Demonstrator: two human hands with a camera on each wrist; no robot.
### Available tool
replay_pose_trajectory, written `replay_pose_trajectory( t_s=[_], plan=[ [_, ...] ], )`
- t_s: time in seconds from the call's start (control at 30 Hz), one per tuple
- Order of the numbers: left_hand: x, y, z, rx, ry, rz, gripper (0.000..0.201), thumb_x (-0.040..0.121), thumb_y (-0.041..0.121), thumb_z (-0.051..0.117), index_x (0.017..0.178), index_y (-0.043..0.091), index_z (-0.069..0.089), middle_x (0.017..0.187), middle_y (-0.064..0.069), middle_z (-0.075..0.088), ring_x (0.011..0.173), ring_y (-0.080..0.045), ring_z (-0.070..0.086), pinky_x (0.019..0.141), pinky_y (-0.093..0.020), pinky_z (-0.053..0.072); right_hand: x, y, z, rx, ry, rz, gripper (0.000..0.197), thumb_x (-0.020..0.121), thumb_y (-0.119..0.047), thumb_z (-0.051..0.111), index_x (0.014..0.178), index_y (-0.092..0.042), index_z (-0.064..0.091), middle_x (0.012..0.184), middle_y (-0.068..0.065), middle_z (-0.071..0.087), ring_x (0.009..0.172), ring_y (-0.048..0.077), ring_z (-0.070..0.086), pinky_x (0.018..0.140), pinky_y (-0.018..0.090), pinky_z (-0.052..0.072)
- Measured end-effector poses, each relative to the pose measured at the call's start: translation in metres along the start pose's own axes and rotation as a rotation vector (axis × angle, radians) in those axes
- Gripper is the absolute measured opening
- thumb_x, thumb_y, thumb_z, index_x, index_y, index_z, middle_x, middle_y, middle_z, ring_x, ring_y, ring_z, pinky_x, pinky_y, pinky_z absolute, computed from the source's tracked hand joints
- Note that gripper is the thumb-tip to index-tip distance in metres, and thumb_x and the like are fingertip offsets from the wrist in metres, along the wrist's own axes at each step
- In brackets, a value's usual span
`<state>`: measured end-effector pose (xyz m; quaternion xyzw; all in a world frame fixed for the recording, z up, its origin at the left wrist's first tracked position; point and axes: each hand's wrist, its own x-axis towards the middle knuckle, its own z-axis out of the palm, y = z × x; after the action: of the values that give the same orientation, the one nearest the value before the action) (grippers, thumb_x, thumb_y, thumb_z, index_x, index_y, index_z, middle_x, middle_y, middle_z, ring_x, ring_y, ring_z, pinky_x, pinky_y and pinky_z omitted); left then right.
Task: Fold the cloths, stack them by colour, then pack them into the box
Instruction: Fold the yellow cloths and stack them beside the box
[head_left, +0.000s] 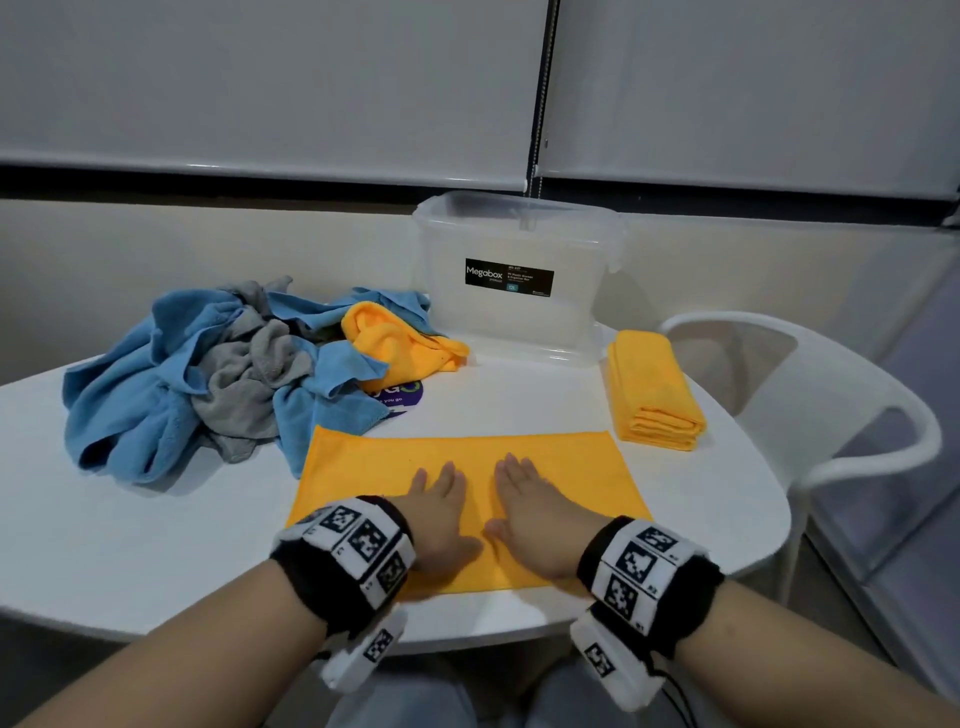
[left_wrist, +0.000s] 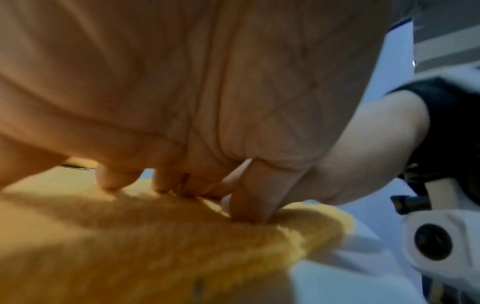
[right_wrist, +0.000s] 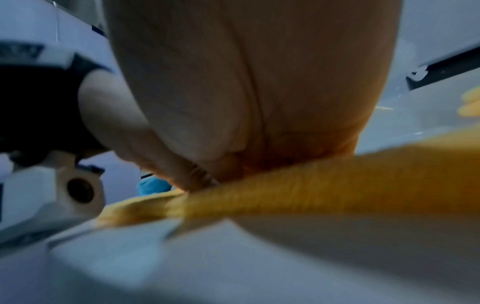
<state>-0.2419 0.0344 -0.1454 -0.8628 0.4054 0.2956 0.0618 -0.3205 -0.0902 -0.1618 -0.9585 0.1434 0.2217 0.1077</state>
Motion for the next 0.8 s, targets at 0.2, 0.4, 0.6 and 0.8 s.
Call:
replay_pose_trajectory(
  t_s=[0.2,0.4,0.6,0.8],
  plan=[
    [0.0,0.019,0.025,0.003,0.105,-0.057,0.064,0.104,0.036,0.021,0.151,0.012,-0.015,0.158,0.0,-0.019,0.146,-0.023,-0.016,0.116,-0.049,-0.004,0.006,-0.019,0.028,0.0,0.027,0.009,0.07,0.103,-0.027,0.033,0.15,-0.007,-0.014,0.157,0.008,-0.022,0.146,0.025,-0.018,0.12,0.04,-0.004],
    [-0.003,-0.015,0.05,-0.011,0.12,-0.052,0.096,0.073,0.087,0.002,0.15,0.033,-0.014,0.156,0.011,-0.024,0.147,-0.022,-0.016,0.112,-0.06,0.005,-0.002,-0.013,0.053,-0.027,0.287,-0.026,0.106,0.062,-0.059,-0.03,0.152,-0.01,-0.004,0.16,0.004,-0.009,0.148,0.02,-0.01,0.119,0.037,-0.003],
    [-0.009,-0.042,0.071,-0.006,0.243,-0.041,0.132,0.026,0.088,-0.035,0.147,0.04,-0.018,0.154,0.016,-0.027,0.146,-0.014,-0.018,0.113,-0.06,-0.002,-0.006,0.01,0.059,-0.012,0.332,0.002,0.118,0.053,-0.072,-0.025,0.153,-0.015,-0.003,0.161,0.001,-0.008,0.148,0.019,-0.009,0.12,0.038,-0.002],
    [-0.015,-0.053,0.08,-0.062,0.351,-0.129,0.112,0.051,0.084,-0.022,0.15,0.031,-0.015,0.156,0.01,-0.024,0.147,-0.015,-0.016,0.116,-0.054,-0.003,-0.017,0.049,0.057,0.009,0.321,0.112,0.12,0.053,-0.077,-0.022,0.153,-0.013,-0.004,0.161,0.003,-0.009,0.148,0.019,-0.008,0.119,0.036,-0.001]
  ],
)
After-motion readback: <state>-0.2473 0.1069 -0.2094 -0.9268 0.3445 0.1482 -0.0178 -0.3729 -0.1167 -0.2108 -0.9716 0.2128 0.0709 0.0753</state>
